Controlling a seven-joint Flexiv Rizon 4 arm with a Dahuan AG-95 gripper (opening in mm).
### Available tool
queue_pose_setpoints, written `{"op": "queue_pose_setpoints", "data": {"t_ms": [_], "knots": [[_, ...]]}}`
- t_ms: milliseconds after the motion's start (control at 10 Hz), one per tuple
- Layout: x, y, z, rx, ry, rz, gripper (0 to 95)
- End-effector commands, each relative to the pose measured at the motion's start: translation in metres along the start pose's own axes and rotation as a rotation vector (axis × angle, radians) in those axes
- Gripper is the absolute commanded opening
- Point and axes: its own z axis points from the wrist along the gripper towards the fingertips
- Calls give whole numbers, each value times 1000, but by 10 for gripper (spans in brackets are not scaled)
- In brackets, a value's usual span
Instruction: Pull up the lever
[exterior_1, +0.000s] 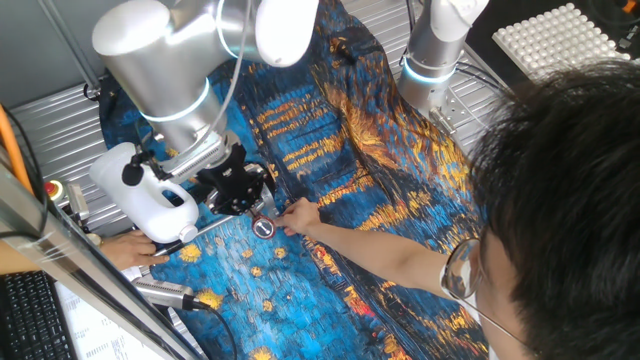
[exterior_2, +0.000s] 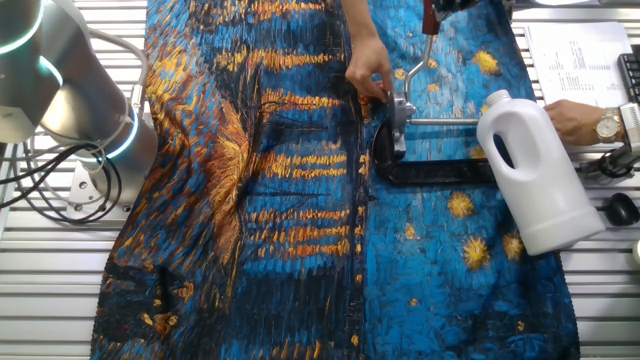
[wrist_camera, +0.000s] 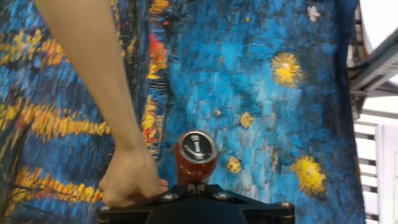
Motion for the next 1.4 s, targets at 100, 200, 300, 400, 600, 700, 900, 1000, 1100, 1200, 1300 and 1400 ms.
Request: {"op": "queue_pose_setpoints", "data": {"t_ms": [100,200,300,400,600,700,900,1000,1100,1200,1300,1400], "knots": [[14,8,-7,10,-13,-27,0],[19,9,-8,10,-17,-35,0],[24,10,-8,17,-50,-44,190],[26,13,-10,18,-59,-22,190],[28,18,-14,20,-81,29,190],[29,20,-17,20,-80,80,190],[31,23,-22,37,-85,174,190],[32,25,-22,48,-93,216,190],[32,25,-23,58,-106,247,190],[32,26,-23,59,-124,267,190],[33,28,-24,62,-128,293,0],[33,29,-25,78,-131,341,0]]}}
